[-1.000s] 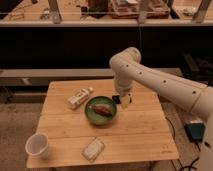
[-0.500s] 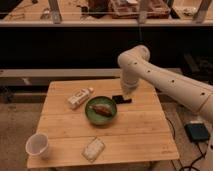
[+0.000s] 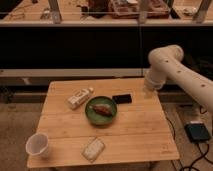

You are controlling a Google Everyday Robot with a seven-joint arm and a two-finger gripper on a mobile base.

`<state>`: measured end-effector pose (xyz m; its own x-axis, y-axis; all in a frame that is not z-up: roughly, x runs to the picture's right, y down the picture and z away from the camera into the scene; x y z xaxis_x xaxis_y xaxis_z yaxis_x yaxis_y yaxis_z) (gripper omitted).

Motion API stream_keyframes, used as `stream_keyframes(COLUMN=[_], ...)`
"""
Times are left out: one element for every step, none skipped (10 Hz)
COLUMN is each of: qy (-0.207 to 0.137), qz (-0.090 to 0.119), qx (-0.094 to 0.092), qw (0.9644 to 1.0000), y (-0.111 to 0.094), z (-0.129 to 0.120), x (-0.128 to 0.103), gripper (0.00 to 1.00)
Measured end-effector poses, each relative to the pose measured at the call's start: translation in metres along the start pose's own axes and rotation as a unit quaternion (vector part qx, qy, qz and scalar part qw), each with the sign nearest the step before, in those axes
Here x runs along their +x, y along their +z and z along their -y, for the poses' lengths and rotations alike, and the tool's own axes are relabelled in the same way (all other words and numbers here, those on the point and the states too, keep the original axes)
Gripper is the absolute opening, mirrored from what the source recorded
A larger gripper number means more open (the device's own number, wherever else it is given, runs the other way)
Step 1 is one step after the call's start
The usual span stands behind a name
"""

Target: Move the arm in a circular motion

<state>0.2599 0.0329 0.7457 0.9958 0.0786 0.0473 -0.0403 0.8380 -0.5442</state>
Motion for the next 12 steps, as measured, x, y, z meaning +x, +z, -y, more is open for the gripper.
stream_keyframes(qy=[0.018, 0.030, 0.036, 0.032, 0.023, 0.008, -0.007, -0.020, -0.044, -0.069, -0.087, -0.114], qz=[0.008, 0.013, 0.014, 0.014, 0.010, 0.007, 0.005, 0.004, 0.007, 0.011, 0.015, 0.020], qx=[0.002, 0.003, 0.001, -0.003, -0.009, -0.017, -0.024, -0.030, -0.038, -0.046, -0.051, -0.061], qw=[0.9998, 0.9995, 0.9992, 0.9994, 0.9996, 0.9998, 0.9997, 0.9993, 0.9983, 0.9965, 0.9948, 0.9914], y=[-0.003, -0.008, -0.011, -0.014, -0.015, -0.014, -0.012, -0.010, -0.005, 0.000, 0.003, 0.009], z=[-0.015, -0.035, -0.059, -0.077, -0.092, -0.104, -0.111, -0.117, -0.122, -0.124, -0.125, -0.127], x=[0.018, 0.031, 0.040, 0.044, 0.042, 0.033, 0.021, 0.007, -0.019, -0.045, -0.064, -0.089], gripper=[0.80, 0.80, 0.80, 0.80, 0.80, 0.80, 0.80, 0.80, 0.80, 0.80, 0.80, 0.80])
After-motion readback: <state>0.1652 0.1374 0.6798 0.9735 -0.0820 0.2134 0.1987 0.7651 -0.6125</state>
